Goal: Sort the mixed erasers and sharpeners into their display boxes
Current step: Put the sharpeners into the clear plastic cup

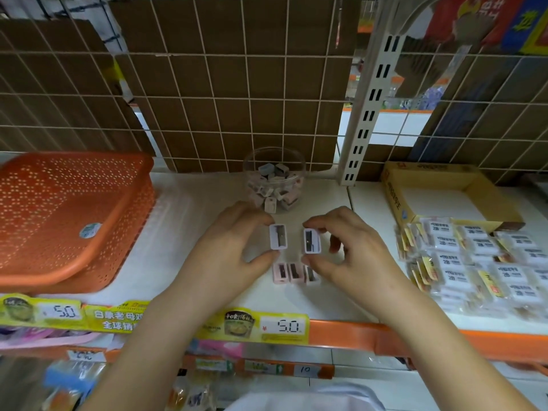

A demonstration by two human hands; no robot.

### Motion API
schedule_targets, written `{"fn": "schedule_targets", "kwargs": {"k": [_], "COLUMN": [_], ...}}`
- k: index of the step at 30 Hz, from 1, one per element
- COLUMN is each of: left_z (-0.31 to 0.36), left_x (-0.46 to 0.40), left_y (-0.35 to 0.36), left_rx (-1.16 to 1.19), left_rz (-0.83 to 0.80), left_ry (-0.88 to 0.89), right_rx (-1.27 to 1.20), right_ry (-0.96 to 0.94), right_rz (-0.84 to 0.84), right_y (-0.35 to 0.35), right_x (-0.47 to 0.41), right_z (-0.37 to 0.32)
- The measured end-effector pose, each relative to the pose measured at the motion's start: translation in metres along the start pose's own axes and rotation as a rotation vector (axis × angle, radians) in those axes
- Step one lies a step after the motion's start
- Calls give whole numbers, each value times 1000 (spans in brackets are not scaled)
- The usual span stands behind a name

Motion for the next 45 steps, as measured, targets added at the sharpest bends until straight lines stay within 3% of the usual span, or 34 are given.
{"fn": "schedule_targets", "kwargs": {"k": [7,12,17,23,32,39,45], "left_z": [-8,-31,-57,-68,-45,-47,-43], "left_x": [-12,-67,-115,-82,26,24,20], "left_y": [-8,-11,-1,5,68,78,71], "left_rx": [1,-37,-36,-9,47,-70,54], "left_rz": [13,90,79,48,-297,-265,-154], "left_ry": [-19,-116,-173,-181,-170,-161,-162], "right_rx": [18,46,45,41,-37,14,5], "right_ry": [-27,5,21,100,173,163,131], "right_rz": [40,129,80,44,-325,-284,-201], "right_y": [-13,-16,5,-3,42,52,45], "right_x": [-20,-86,-139,-101,11,17,11], "right_z": [-8,6,21,32,65,65,60]}}
Point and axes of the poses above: each hand's wrist, its own x-axis away from the middle knuckle, its own y-axis out of the palm, z = x × y, the point moved 7 cm from there along -x, towards the middle knuckle, and after that the axes turned 2 degrees about x, right-handed, at the moved point
